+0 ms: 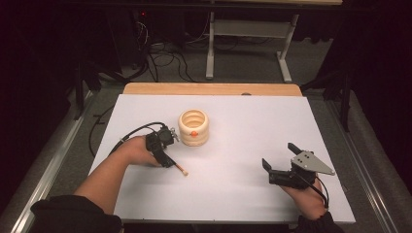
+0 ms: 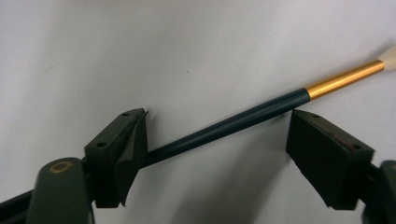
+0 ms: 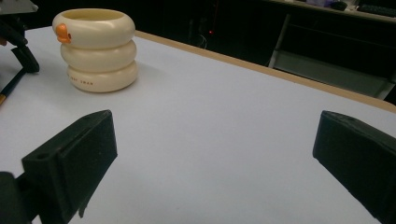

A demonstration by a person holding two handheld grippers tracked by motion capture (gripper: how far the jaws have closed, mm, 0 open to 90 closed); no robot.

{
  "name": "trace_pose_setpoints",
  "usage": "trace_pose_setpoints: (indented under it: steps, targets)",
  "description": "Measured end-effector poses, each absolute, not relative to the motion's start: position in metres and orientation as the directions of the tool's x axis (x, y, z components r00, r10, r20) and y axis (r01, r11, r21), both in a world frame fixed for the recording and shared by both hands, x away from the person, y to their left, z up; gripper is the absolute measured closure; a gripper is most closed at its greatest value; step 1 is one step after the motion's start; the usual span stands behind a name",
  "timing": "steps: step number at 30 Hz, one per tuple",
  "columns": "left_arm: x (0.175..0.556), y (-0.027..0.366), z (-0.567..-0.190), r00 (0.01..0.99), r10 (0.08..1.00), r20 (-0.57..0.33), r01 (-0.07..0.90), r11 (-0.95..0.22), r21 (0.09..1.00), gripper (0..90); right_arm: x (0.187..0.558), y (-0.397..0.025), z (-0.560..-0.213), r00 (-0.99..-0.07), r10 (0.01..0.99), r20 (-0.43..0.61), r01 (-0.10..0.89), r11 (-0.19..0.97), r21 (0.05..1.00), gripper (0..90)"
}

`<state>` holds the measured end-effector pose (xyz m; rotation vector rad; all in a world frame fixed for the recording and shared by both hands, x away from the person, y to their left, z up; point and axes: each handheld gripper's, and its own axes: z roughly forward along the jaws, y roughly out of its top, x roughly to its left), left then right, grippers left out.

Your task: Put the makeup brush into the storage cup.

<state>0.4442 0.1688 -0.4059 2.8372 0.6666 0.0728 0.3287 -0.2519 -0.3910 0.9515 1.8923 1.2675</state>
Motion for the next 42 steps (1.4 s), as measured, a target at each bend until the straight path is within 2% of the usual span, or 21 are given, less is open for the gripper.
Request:
trace_pose_setpoints:
  steps: [19,42]
  targets:
    - [0.444,0.176,-0.401,0.899,0.439,-0.001,0.427,-0.873,0.236,48.2,0.329,-0.252,-0.391,-0.518,0.846,-0.127,0.205,0.267,0.942,1.0]
    - [0.443,0.181,-0.400,0.899,0.437,-0.003,0.426,-0.876,0.227,65.9,0.328,-0.252,-0.391,-0.517,0.847,-0.122,0.209,0.263,0.942,1.0]
